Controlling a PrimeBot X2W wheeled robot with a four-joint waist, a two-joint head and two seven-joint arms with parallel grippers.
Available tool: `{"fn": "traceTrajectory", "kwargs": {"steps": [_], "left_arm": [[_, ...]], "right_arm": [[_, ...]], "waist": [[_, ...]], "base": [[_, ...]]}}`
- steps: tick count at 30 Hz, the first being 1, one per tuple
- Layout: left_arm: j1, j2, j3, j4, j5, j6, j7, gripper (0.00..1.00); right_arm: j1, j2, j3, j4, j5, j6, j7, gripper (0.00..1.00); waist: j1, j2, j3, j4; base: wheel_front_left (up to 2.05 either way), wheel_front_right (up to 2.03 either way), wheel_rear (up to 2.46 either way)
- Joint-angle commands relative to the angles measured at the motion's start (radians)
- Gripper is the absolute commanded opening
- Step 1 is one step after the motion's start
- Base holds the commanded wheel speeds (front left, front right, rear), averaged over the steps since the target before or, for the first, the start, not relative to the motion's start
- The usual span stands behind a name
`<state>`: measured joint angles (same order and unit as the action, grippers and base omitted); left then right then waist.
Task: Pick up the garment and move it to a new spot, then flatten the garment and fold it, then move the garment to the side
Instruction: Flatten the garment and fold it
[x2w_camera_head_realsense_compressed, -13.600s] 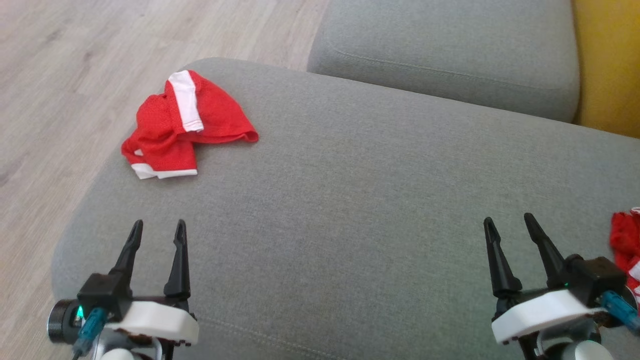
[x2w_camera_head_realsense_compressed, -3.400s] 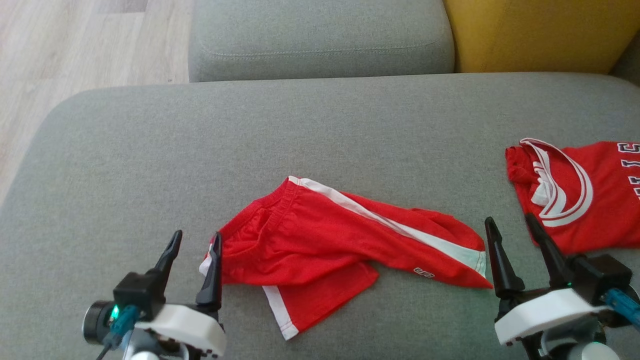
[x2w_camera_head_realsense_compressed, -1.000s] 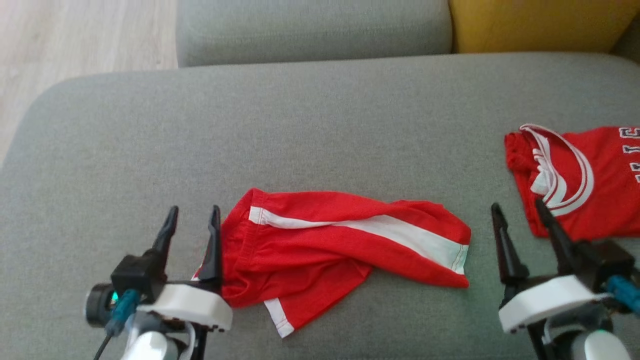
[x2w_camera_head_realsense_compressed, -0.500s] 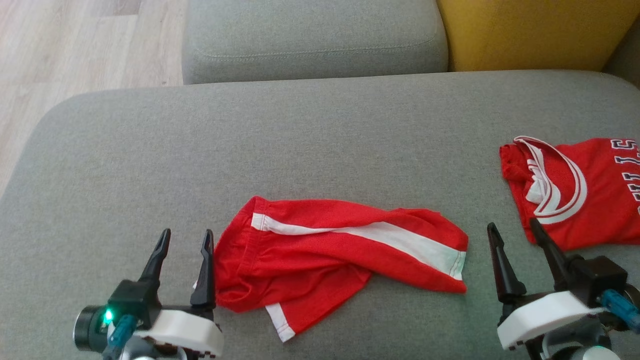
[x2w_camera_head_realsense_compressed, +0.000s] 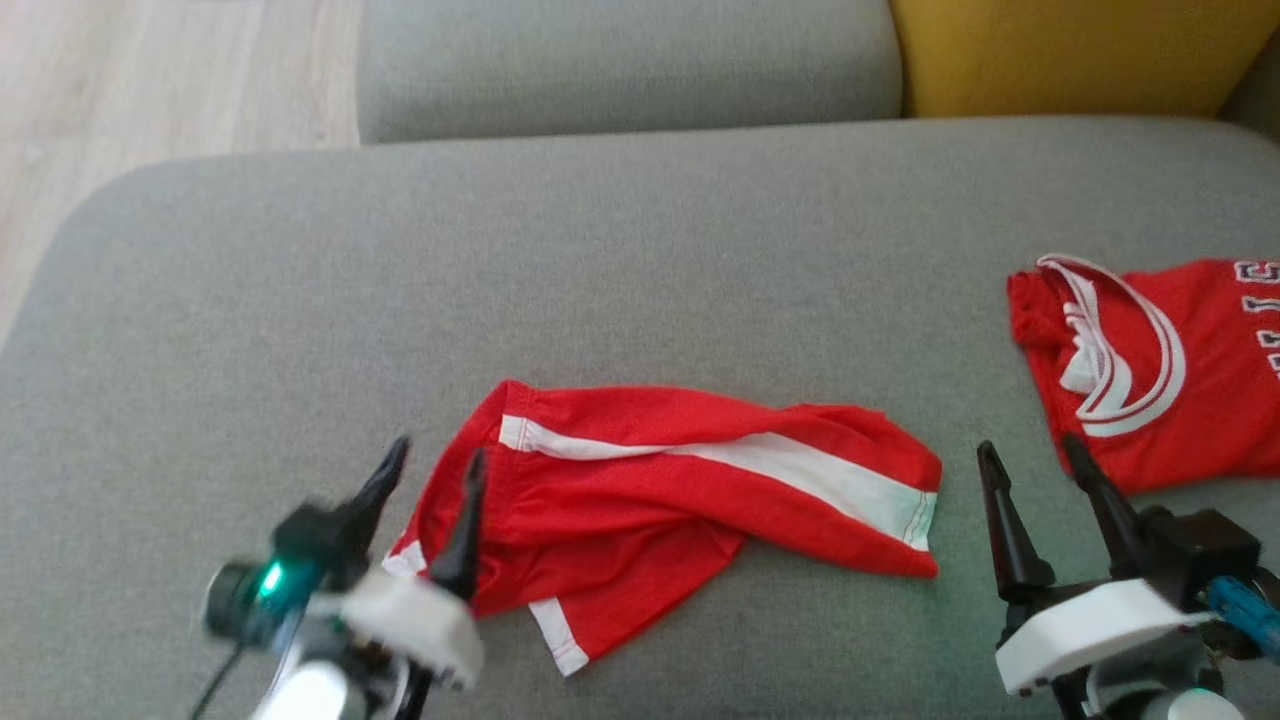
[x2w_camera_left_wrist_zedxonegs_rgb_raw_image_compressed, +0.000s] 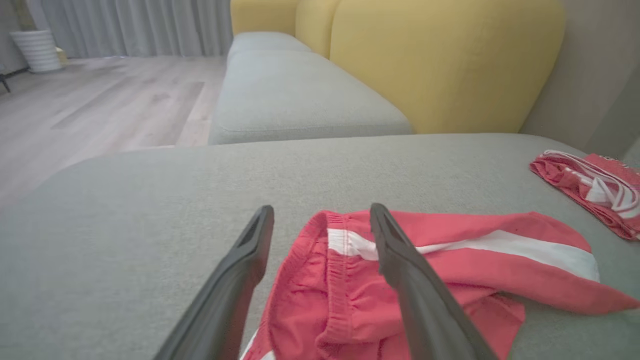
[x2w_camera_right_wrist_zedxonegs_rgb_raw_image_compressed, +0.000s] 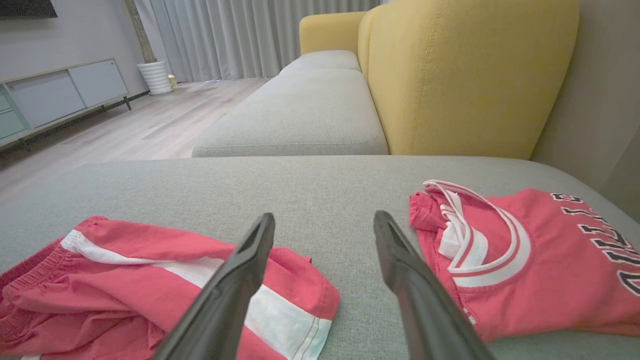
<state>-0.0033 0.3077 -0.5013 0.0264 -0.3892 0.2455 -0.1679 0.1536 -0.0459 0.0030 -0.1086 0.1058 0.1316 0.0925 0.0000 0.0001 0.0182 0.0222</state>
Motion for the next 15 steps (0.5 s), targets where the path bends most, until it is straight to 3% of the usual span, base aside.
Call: {"fn": "traceTrajectory", "kwargs": {"steps": [1,5,7,15], "left_arm": [[-0.108,0.001,0.025,-0.011,-0.016,-0.023,0.025,1.0],[-0.233,-0.043,-0.006,0.128,-0.102,-0.122,0.145,1.0],[-0.271,-0.057,-0.005,0.193,-0.132,-0.15,0.174,1.0],[-0.357,-0.077,0.013,0.388,-0.192,-0.212,0.188,1.0]], "right_arm": [[-0.052,-0.005,0.028,-0.04,0.01,-0.001,-0.004,1.0],[-0.075,-0.005,0.039,-0.031,0.014,-0.001,-0.008,1.0],[-0.083,-0.005,0.041,-0.026,0.015,-0.001,-0.01,1.0],[-0.095,-0.005,0.033,-0.002,0.028,-0.001,-0.02,1.0]], "waist": [[0.0,-0.0001,0.021,-0.007],[0.0,-0.0001,0.061,-0.03],[0.0,-0.0001,0.076,-0.041],[0.0,-0.0001,0.104,-0.072]], "base": [[0.0,0.0,0.0],[0.0,0.0,0.0],[0.0,0.0,0.0],[0.0,0.0,0.0]]}}
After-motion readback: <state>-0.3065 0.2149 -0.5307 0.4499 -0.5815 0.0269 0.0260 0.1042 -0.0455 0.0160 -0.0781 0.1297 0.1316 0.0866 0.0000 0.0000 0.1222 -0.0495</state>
